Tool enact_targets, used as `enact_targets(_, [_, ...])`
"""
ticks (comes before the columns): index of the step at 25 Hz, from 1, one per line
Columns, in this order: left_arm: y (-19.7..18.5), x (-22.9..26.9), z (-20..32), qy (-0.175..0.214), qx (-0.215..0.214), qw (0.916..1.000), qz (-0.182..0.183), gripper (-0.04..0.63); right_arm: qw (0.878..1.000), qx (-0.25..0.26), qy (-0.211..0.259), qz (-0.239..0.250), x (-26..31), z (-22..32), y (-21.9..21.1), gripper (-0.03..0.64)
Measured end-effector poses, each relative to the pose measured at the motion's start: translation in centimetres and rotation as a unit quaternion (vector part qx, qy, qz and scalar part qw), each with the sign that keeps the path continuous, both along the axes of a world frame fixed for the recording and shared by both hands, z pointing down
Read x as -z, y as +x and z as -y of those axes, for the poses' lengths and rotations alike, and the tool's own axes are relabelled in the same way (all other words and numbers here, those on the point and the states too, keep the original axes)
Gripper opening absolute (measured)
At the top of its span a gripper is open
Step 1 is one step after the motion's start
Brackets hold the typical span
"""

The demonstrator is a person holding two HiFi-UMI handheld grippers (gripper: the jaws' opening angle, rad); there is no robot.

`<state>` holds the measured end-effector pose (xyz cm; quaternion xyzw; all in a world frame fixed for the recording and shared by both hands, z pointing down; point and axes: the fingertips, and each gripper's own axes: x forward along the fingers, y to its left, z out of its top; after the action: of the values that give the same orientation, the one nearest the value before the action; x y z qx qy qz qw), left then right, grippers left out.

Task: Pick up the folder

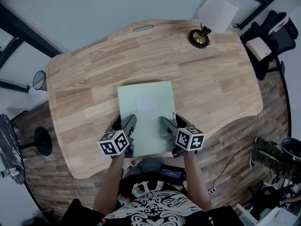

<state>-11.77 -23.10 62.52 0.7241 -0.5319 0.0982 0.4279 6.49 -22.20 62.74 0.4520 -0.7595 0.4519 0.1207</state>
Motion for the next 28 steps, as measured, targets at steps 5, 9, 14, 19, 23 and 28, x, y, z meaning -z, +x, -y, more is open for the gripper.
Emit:
enact_targets(5, [-0.1,1.5,0.1,0.019,-0.002,0.9998,0.0,0.298,1.0,-0.004,0.019,-0.004,1.6,0.0,-0.2,0.301])
enact_targets(9, [-0.5,3.3,0.1,0.038,-0.003,0.9993,0.0,0.298,0.999,-0.006,0.039,-0.003,3.4,-0.1,-0.6,0.301])
enact_targets(14, [-0.5,6.4,0.0,0.073,-0.006,0.9973,-0.001,0.298,0.997,-0.01,0.074,-0.005,6.4,-0.4,-0.6,0.301])
enact_targets(19, [-0.5,8.6,-0.4,0.099,-0.014,0.995,0.003,0.298,0.995,-0.02,0.098,0.0,8.4,-1.1,-0.6,0.301])
enact_targets(23, [-1.0,10.2,-1.1,0.114,-0.017,0.9933,0.005,0.298,0.993,-0.022,0.114,0.004,9.8,-1.8,-1.1,0.301])
enact_targets(28, [-1.7,11.7,-1.9,0.13,-0.017,0.9913,0.007,0.298,0.991,-0.023,0.131,0.004,11.4,-2.7,-1.7,0.301])
